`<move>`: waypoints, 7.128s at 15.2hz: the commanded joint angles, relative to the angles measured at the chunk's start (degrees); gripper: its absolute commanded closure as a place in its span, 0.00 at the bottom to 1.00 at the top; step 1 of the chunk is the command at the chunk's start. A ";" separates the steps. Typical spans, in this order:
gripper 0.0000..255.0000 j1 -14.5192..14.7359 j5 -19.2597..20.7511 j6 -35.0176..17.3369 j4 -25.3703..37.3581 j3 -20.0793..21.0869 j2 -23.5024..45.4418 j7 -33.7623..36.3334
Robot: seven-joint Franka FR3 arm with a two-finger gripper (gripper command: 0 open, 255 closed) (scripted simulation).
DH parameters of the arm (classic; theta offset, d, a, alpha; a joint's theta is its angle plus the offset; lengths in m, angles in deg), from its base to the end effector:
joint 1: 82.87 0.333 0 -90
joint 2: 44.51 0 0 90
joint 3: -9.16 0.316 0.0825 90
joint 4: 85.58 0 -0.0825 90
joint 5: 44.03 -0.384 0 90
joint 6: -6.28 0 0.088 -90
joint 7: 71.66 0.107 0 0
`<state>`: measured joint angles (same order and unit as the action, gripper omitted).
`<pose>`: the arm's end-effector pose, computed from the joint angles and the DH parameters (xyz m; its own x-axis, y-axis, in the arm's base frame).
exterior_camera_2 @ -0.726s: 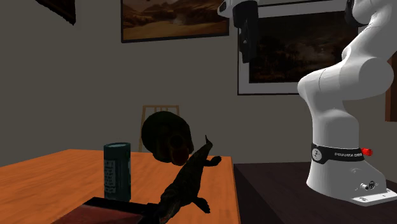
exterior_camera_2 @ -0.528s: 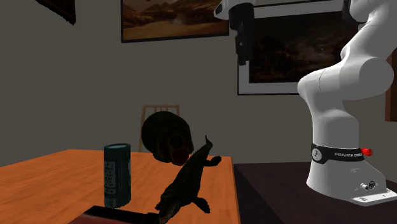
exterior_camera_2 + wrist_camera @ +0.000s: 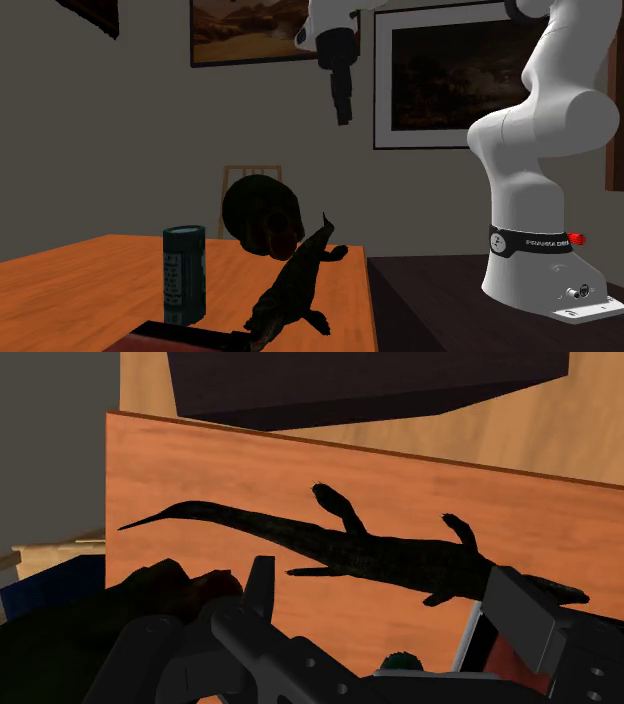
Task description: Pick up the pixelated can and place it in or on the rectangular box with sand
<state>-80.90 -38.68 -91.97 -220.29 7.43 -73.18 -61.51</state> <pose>0.3855 -0.0082 0.5053 0.9808 -0.1528 -0.1207 -0.1414 -0.9851 0.0980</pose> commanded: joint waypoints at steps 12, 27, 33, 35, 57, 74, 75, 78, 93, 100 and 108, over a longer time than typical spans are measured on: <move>0.00 1.21 -2.26 -12.64 15.92 0.73 28.46 1.40; 0.00 1.82 -3.91 -14.78 43.03 1.57 57.58 1.83; 0.00 1.77 -3.87 -18.56 40.49 1.55 58.81 1.86; 0.00 1.77 -3.87 -18.55 40.51 1.55 58.82 1.86; 1.00 1.77 -3.91 -14.29 42.34 1.55 56.40 1.76; 1.00 2.57 -3.98 -3.32 49.62 1.93 52.72 2.63; 1.00 3.36 -3.98 -2.74 50.20 2.29 52.75 3.74; 1.00 5.71 -3.99 -0.84 52.46 3.36 53.17 7.05; 1.00 15.29 -3.60 7.21 67.82 6.98 60.53 19.59; 1.00 15.14 -3.59 1.75 62.23 6.95 60.42 19.59; 1.00 15.05 -3.51 -3.93 57.40 6.89 61.26 19.60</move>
<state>-65.78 -42.21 -95.29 -162.60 14.35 -12.15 -41.83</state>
